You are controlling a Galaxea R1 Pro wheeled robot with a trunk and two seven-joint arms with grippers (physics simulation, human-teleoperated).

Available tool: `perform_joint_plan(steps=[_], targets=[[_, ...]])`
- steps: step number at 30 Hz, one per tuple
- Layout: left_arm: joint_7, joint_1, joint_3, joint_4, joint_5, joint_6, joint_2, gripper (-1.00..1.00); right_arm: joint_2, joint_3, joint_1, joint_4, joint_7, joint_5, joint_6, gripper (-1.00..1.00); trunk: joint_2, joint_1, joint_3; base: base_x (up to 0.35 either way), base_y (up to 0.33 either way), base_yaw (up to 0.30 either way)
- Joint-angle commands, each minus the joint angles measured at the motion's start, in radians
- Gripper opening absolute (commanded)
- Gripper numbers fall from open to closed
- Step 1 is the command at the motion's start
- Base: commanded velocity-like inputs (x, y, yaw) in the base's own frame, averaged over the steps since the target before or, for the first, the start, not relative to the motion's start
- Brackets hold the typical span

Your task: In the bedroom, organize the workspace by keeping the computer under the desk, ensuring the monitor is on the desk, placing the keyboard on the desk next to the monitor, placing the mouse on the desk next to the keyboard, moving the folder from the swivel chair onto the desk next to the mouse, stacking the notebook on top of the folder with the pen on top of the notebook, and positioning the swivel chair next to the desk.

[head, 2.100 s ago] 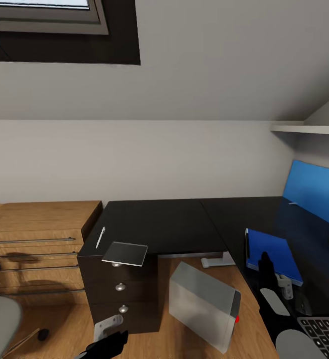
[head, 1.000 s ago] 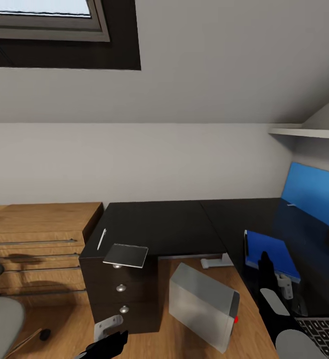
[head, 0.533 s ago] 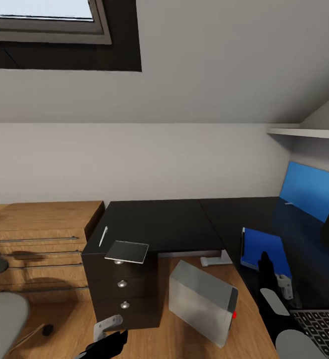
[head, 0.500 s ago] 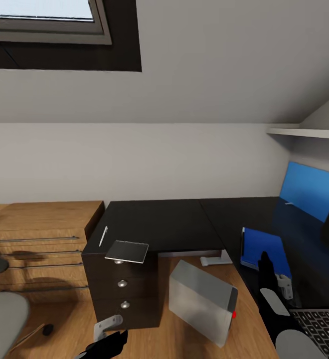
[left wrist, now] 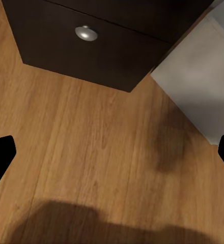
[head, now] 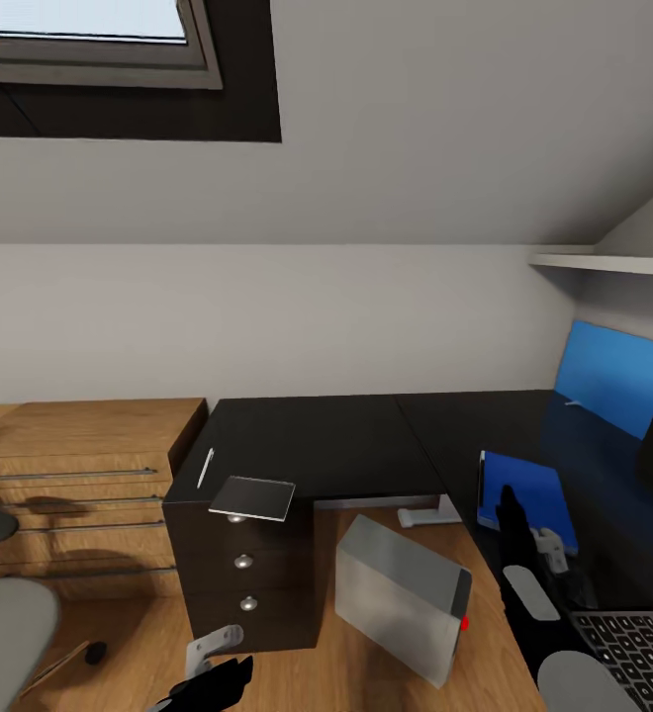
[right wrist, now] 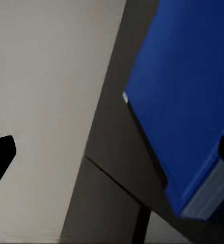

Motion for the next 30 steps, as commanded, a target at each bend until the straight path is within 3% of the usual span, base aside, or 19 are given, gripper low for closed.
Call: perform_joint_plan(steps=[1,7,10,12,21,24,28,30], targets=[[0.01,-0.001,-0.003,-0.001,0.01,0.001,0.001,1.0,0.007,0.008,-0.001,-0.005,0.012,0.005,-0.001,1.0,-0.001,0.0,-0.001,0.0,0.0,0.0],[0.01,-0.001,-0.004,-0.001,0.009,0.0,0.0,1.0,0.056,0.045,0.001,-0.033,0.024,0.127,-0.002,1.0,-0.001,0.0,-0.001,0.0,0.0,0.0],[0.01,-0.001,-0.004,-0.001,0.008,-0.001,0.0,1.0,0.102,0.062,0.002,-0.039,0.025,0.264,-0.001,1.0,-0.001,0.0,-0.001,0.0,0.0,0.0],[0.01,-0.001,-0.004,-0.001,0.008,-0.001,0.0,1.0,0.117,0.064,0.002,-0.038,0.024,0.306,0.001,1.0,-0.001,0.0,-0.001,0.0,0.0,0.0],[0.01,-0.001,-0.004,-0.001,0.007,-0.001,0.0,1.0,0.158,0.068,0.002,-0.028,0.023,0.35,0.007,1.0,-0.001,0.0,-0.001,0.0,0.0,0.0],[0.009,-0.001,-0.004,-0.001,0.006,-0.003,0.001,1.0,0.174,0.091,0.003,0.004,0.024,0.357,0.007,1.0,-0.001,0.0,-0.001,0.0,0.0,0.0],[0.009,-0.001,-0.004,-0.001,0.005,-0.003,0.001,1.0,0.175,0.171,0.002,0.033,0.021,0.359,0.009,1.0,-0.001,0.0,-0.001,0.0,0.0,0.0],[0.008,-0.001,-0.004,-0.001,0.004,-0.004,0.002,1.0,0.175,0.238,0.002,0.047,0.018,0.359,0.01,1.0,-0.001,0.0,-0.001,0.0,0.0,0.0]])
